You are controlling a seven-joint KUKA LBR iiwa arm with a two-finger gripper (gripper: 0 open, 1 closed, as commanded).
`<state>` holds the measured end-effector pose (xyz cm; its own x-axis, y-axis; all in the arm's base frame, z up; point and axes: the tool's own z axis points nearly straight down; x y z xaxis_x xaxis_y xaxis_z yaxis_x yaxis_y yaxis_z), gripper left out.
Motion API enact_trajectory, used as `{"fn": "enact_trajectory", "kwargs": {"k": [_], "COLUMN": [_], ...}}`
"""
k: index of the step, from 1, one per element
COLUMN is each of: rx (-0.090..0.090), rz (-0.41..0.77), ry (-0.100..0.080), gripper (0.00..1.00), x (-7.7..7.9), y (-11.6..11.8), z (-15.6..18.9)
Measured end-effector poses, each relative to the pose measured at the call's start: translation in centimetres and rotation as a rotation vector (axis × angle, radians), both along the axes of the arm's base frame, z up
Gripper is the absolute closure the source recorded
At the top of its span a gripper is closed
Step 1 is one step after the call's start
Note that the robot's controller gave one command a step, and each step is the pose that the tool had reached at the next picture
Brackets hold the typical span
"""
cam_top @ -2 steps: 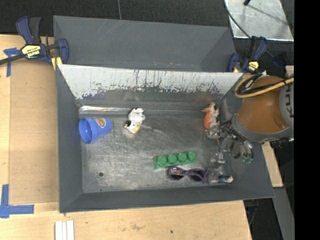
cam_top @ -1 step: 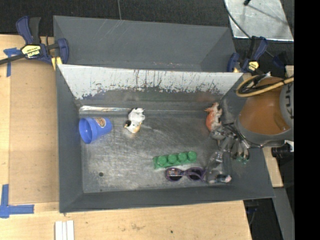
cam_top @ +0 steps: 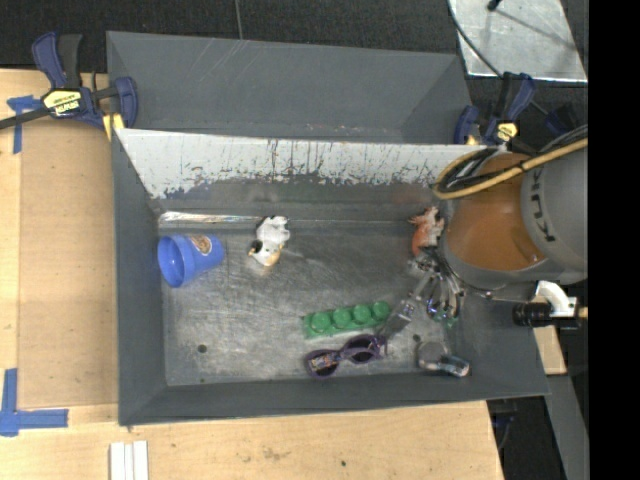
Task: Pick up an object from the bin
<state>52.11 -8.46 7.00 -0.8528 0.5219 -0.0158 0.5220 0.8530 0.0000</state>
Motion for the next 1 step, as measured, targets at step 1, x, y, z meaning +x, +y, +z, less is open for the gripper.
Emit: {"fn": "enact_trajectory", "kwargs": {"k": [1], "rx": [0.007], "rz": [-0.053], "ry": [0.011], "gripper": [1.0], "x": [2.53], "y": [0.17], "z": [1.11]}}
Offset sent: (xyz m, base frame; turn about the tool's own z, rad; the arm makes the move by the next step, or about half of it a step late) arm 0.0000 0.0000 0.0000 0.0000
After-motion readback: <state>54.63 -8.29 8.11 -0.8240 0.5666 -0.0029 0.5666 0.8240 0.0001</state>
